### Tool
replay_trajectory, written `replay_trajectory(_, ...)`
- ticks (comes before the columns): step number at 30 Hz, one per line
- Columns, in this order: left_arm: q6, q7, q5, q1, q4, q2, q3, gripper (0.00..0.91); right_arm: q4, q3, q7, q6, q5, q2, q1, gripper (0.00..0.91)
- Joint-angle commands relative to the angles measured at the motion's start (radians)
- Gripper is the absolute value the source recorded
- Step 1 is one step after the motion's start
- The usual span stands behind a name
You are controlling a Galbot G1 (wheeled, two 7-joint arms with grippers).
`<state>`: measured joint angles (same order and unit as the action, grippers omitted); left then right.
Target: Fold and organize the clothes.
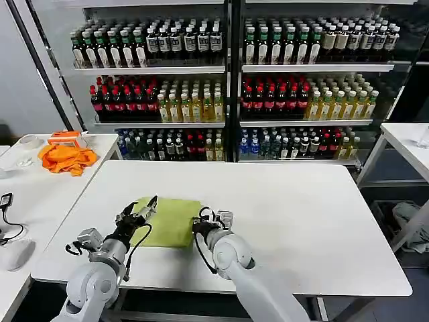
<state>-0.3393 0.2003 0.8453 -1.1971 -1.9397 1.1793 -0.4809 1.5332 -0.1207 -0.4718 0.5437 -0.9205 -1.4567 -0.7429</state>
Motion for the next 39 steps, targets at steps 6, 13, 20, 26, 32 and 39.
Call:
replay_trajectory(6, 0.0, 0.0, -0.01, 0.008, 0.009, 0.023, 0.02, 0.907, 0.064, 0.029, 0.003, 0.008, 0.004, 0.131, -0.004, 0.0)
replay_trajectory(13, -0.001, 0.0, -0.017, 0.012, 0.008, 0.028, 0.028, 0.907, 0.04, -0.004, 0.002, 0.023, 0.025, 0.086, -0.001, 0.595)
replay_trajectory(20, 0.002, -0.004, -0.012, -0.003, 0.004, 0.02, 0.016, 0.907, -0.008, -0.023, -0.018, 0.023, 0.047, 0.002, 0.003, 0.907)
replay_trajectory(26, 0.003, -0.005, -0.006, -0.004, 0.006, 0.018, 0.012, 0.907, -0.025, -0.044, -0.037, 0.024, 0.049, -0.037, 0.006, 0.907)
replay_trajectory(32, 0.003, -0.004, -0.005, 0.004, 0.01, 0.015, 0.02, 0.907, -0.056, -0.042, -0.049, 0.024, 0.049, -0.067, 0.012, 0.907)
replay_trajectory(39, 0.002, -0.002, -0.006, 0.013, 0.015, 0.012, 0.026, 0.907, -0.067, -0.046, -0.061, 0.018, 0.052, -0.076, 0.013, 0.0)
